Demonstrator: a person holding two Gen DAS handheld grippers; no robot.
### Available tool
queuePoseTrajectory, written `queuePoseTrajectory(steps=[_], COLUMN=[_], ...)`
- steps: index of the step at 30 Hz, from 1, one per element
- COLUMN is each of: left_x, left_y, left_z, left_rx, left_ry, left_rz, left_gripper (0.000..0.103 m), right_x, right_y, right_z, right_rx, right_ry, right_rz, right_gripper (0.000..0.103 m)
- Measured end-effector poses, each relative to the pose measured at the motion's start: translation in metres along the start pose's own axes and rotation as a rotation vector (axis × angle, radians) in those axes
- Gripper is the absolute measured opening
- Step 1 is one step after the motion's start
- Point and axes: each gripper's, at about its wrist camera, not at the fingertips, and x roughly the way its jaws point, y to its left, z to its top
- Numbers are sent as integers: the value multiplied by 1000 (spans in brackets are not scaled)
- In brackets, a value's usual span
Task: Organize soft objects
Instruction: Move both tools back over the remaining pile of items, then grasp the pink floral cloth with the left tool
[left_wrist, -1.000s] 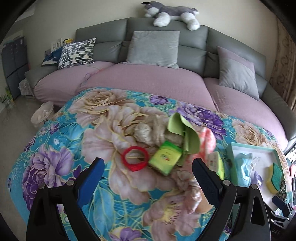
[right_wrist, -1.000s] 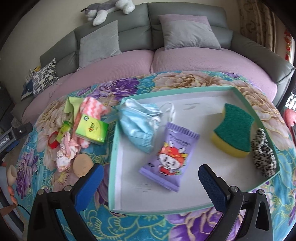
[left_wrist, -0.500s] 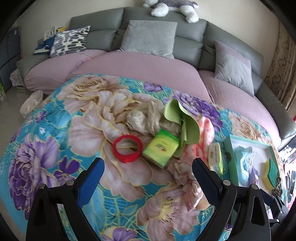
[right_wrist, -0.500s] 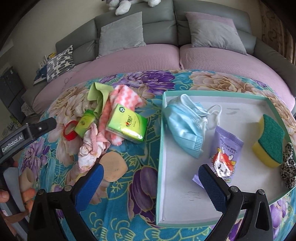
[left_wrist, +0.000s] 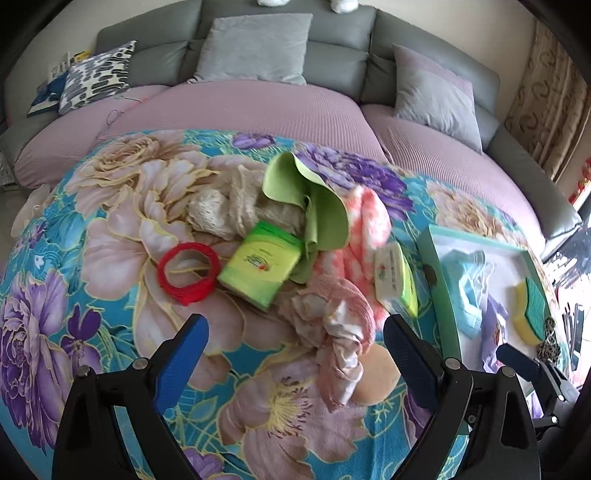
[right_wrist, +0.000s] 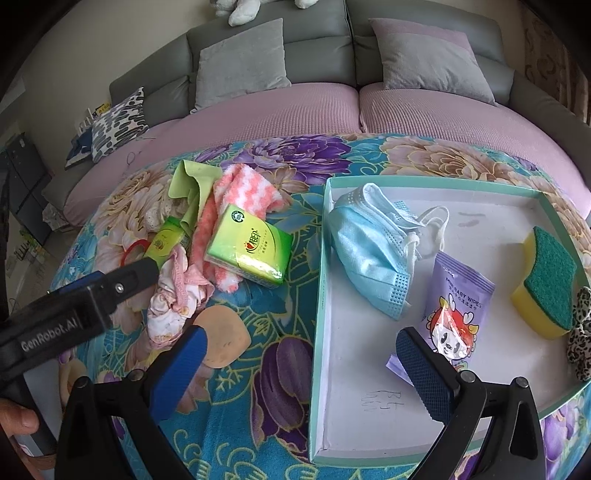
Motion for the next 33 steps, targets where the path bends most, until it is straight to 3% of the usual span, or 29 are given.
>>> queuePoseTrajectory(steps=[13, 15, 20, 22, 23, 24, 33], left_x=[19, 23, 32, 34, 35, 36, 35], left_y=[-16, -20, -25, -25, -25, -25, -19], left_z=[-1, -2, -3, -3, -2, -2, -2], left_rx=[-7, 4, 12, 3, -1, -3, -17], left_ry=[54, 67, 89, 92, 97, 102, 100], left_rz=[-44, -52, -65, -79, -83, -81, -97], left_gripper=[93, 80, 77, 69, 59, 54, 33], right_x=[-3, -3, -3, -3, -3, -3, 0], right_y=[-7, -8, -8, -8, -8, -8, -5], right_z=[0, 0, -1, -1, -1, -1, -1], right_rx=[3, 3, -1, -1, 0, -1, -16], right_ry=[0, 2, 4, 5, 8, 8, 13], right_rz=[-2, -2, -1, -2, 0, 0, -2], right_gripper=[103, 103, 103, 103, 103, 103, 103])
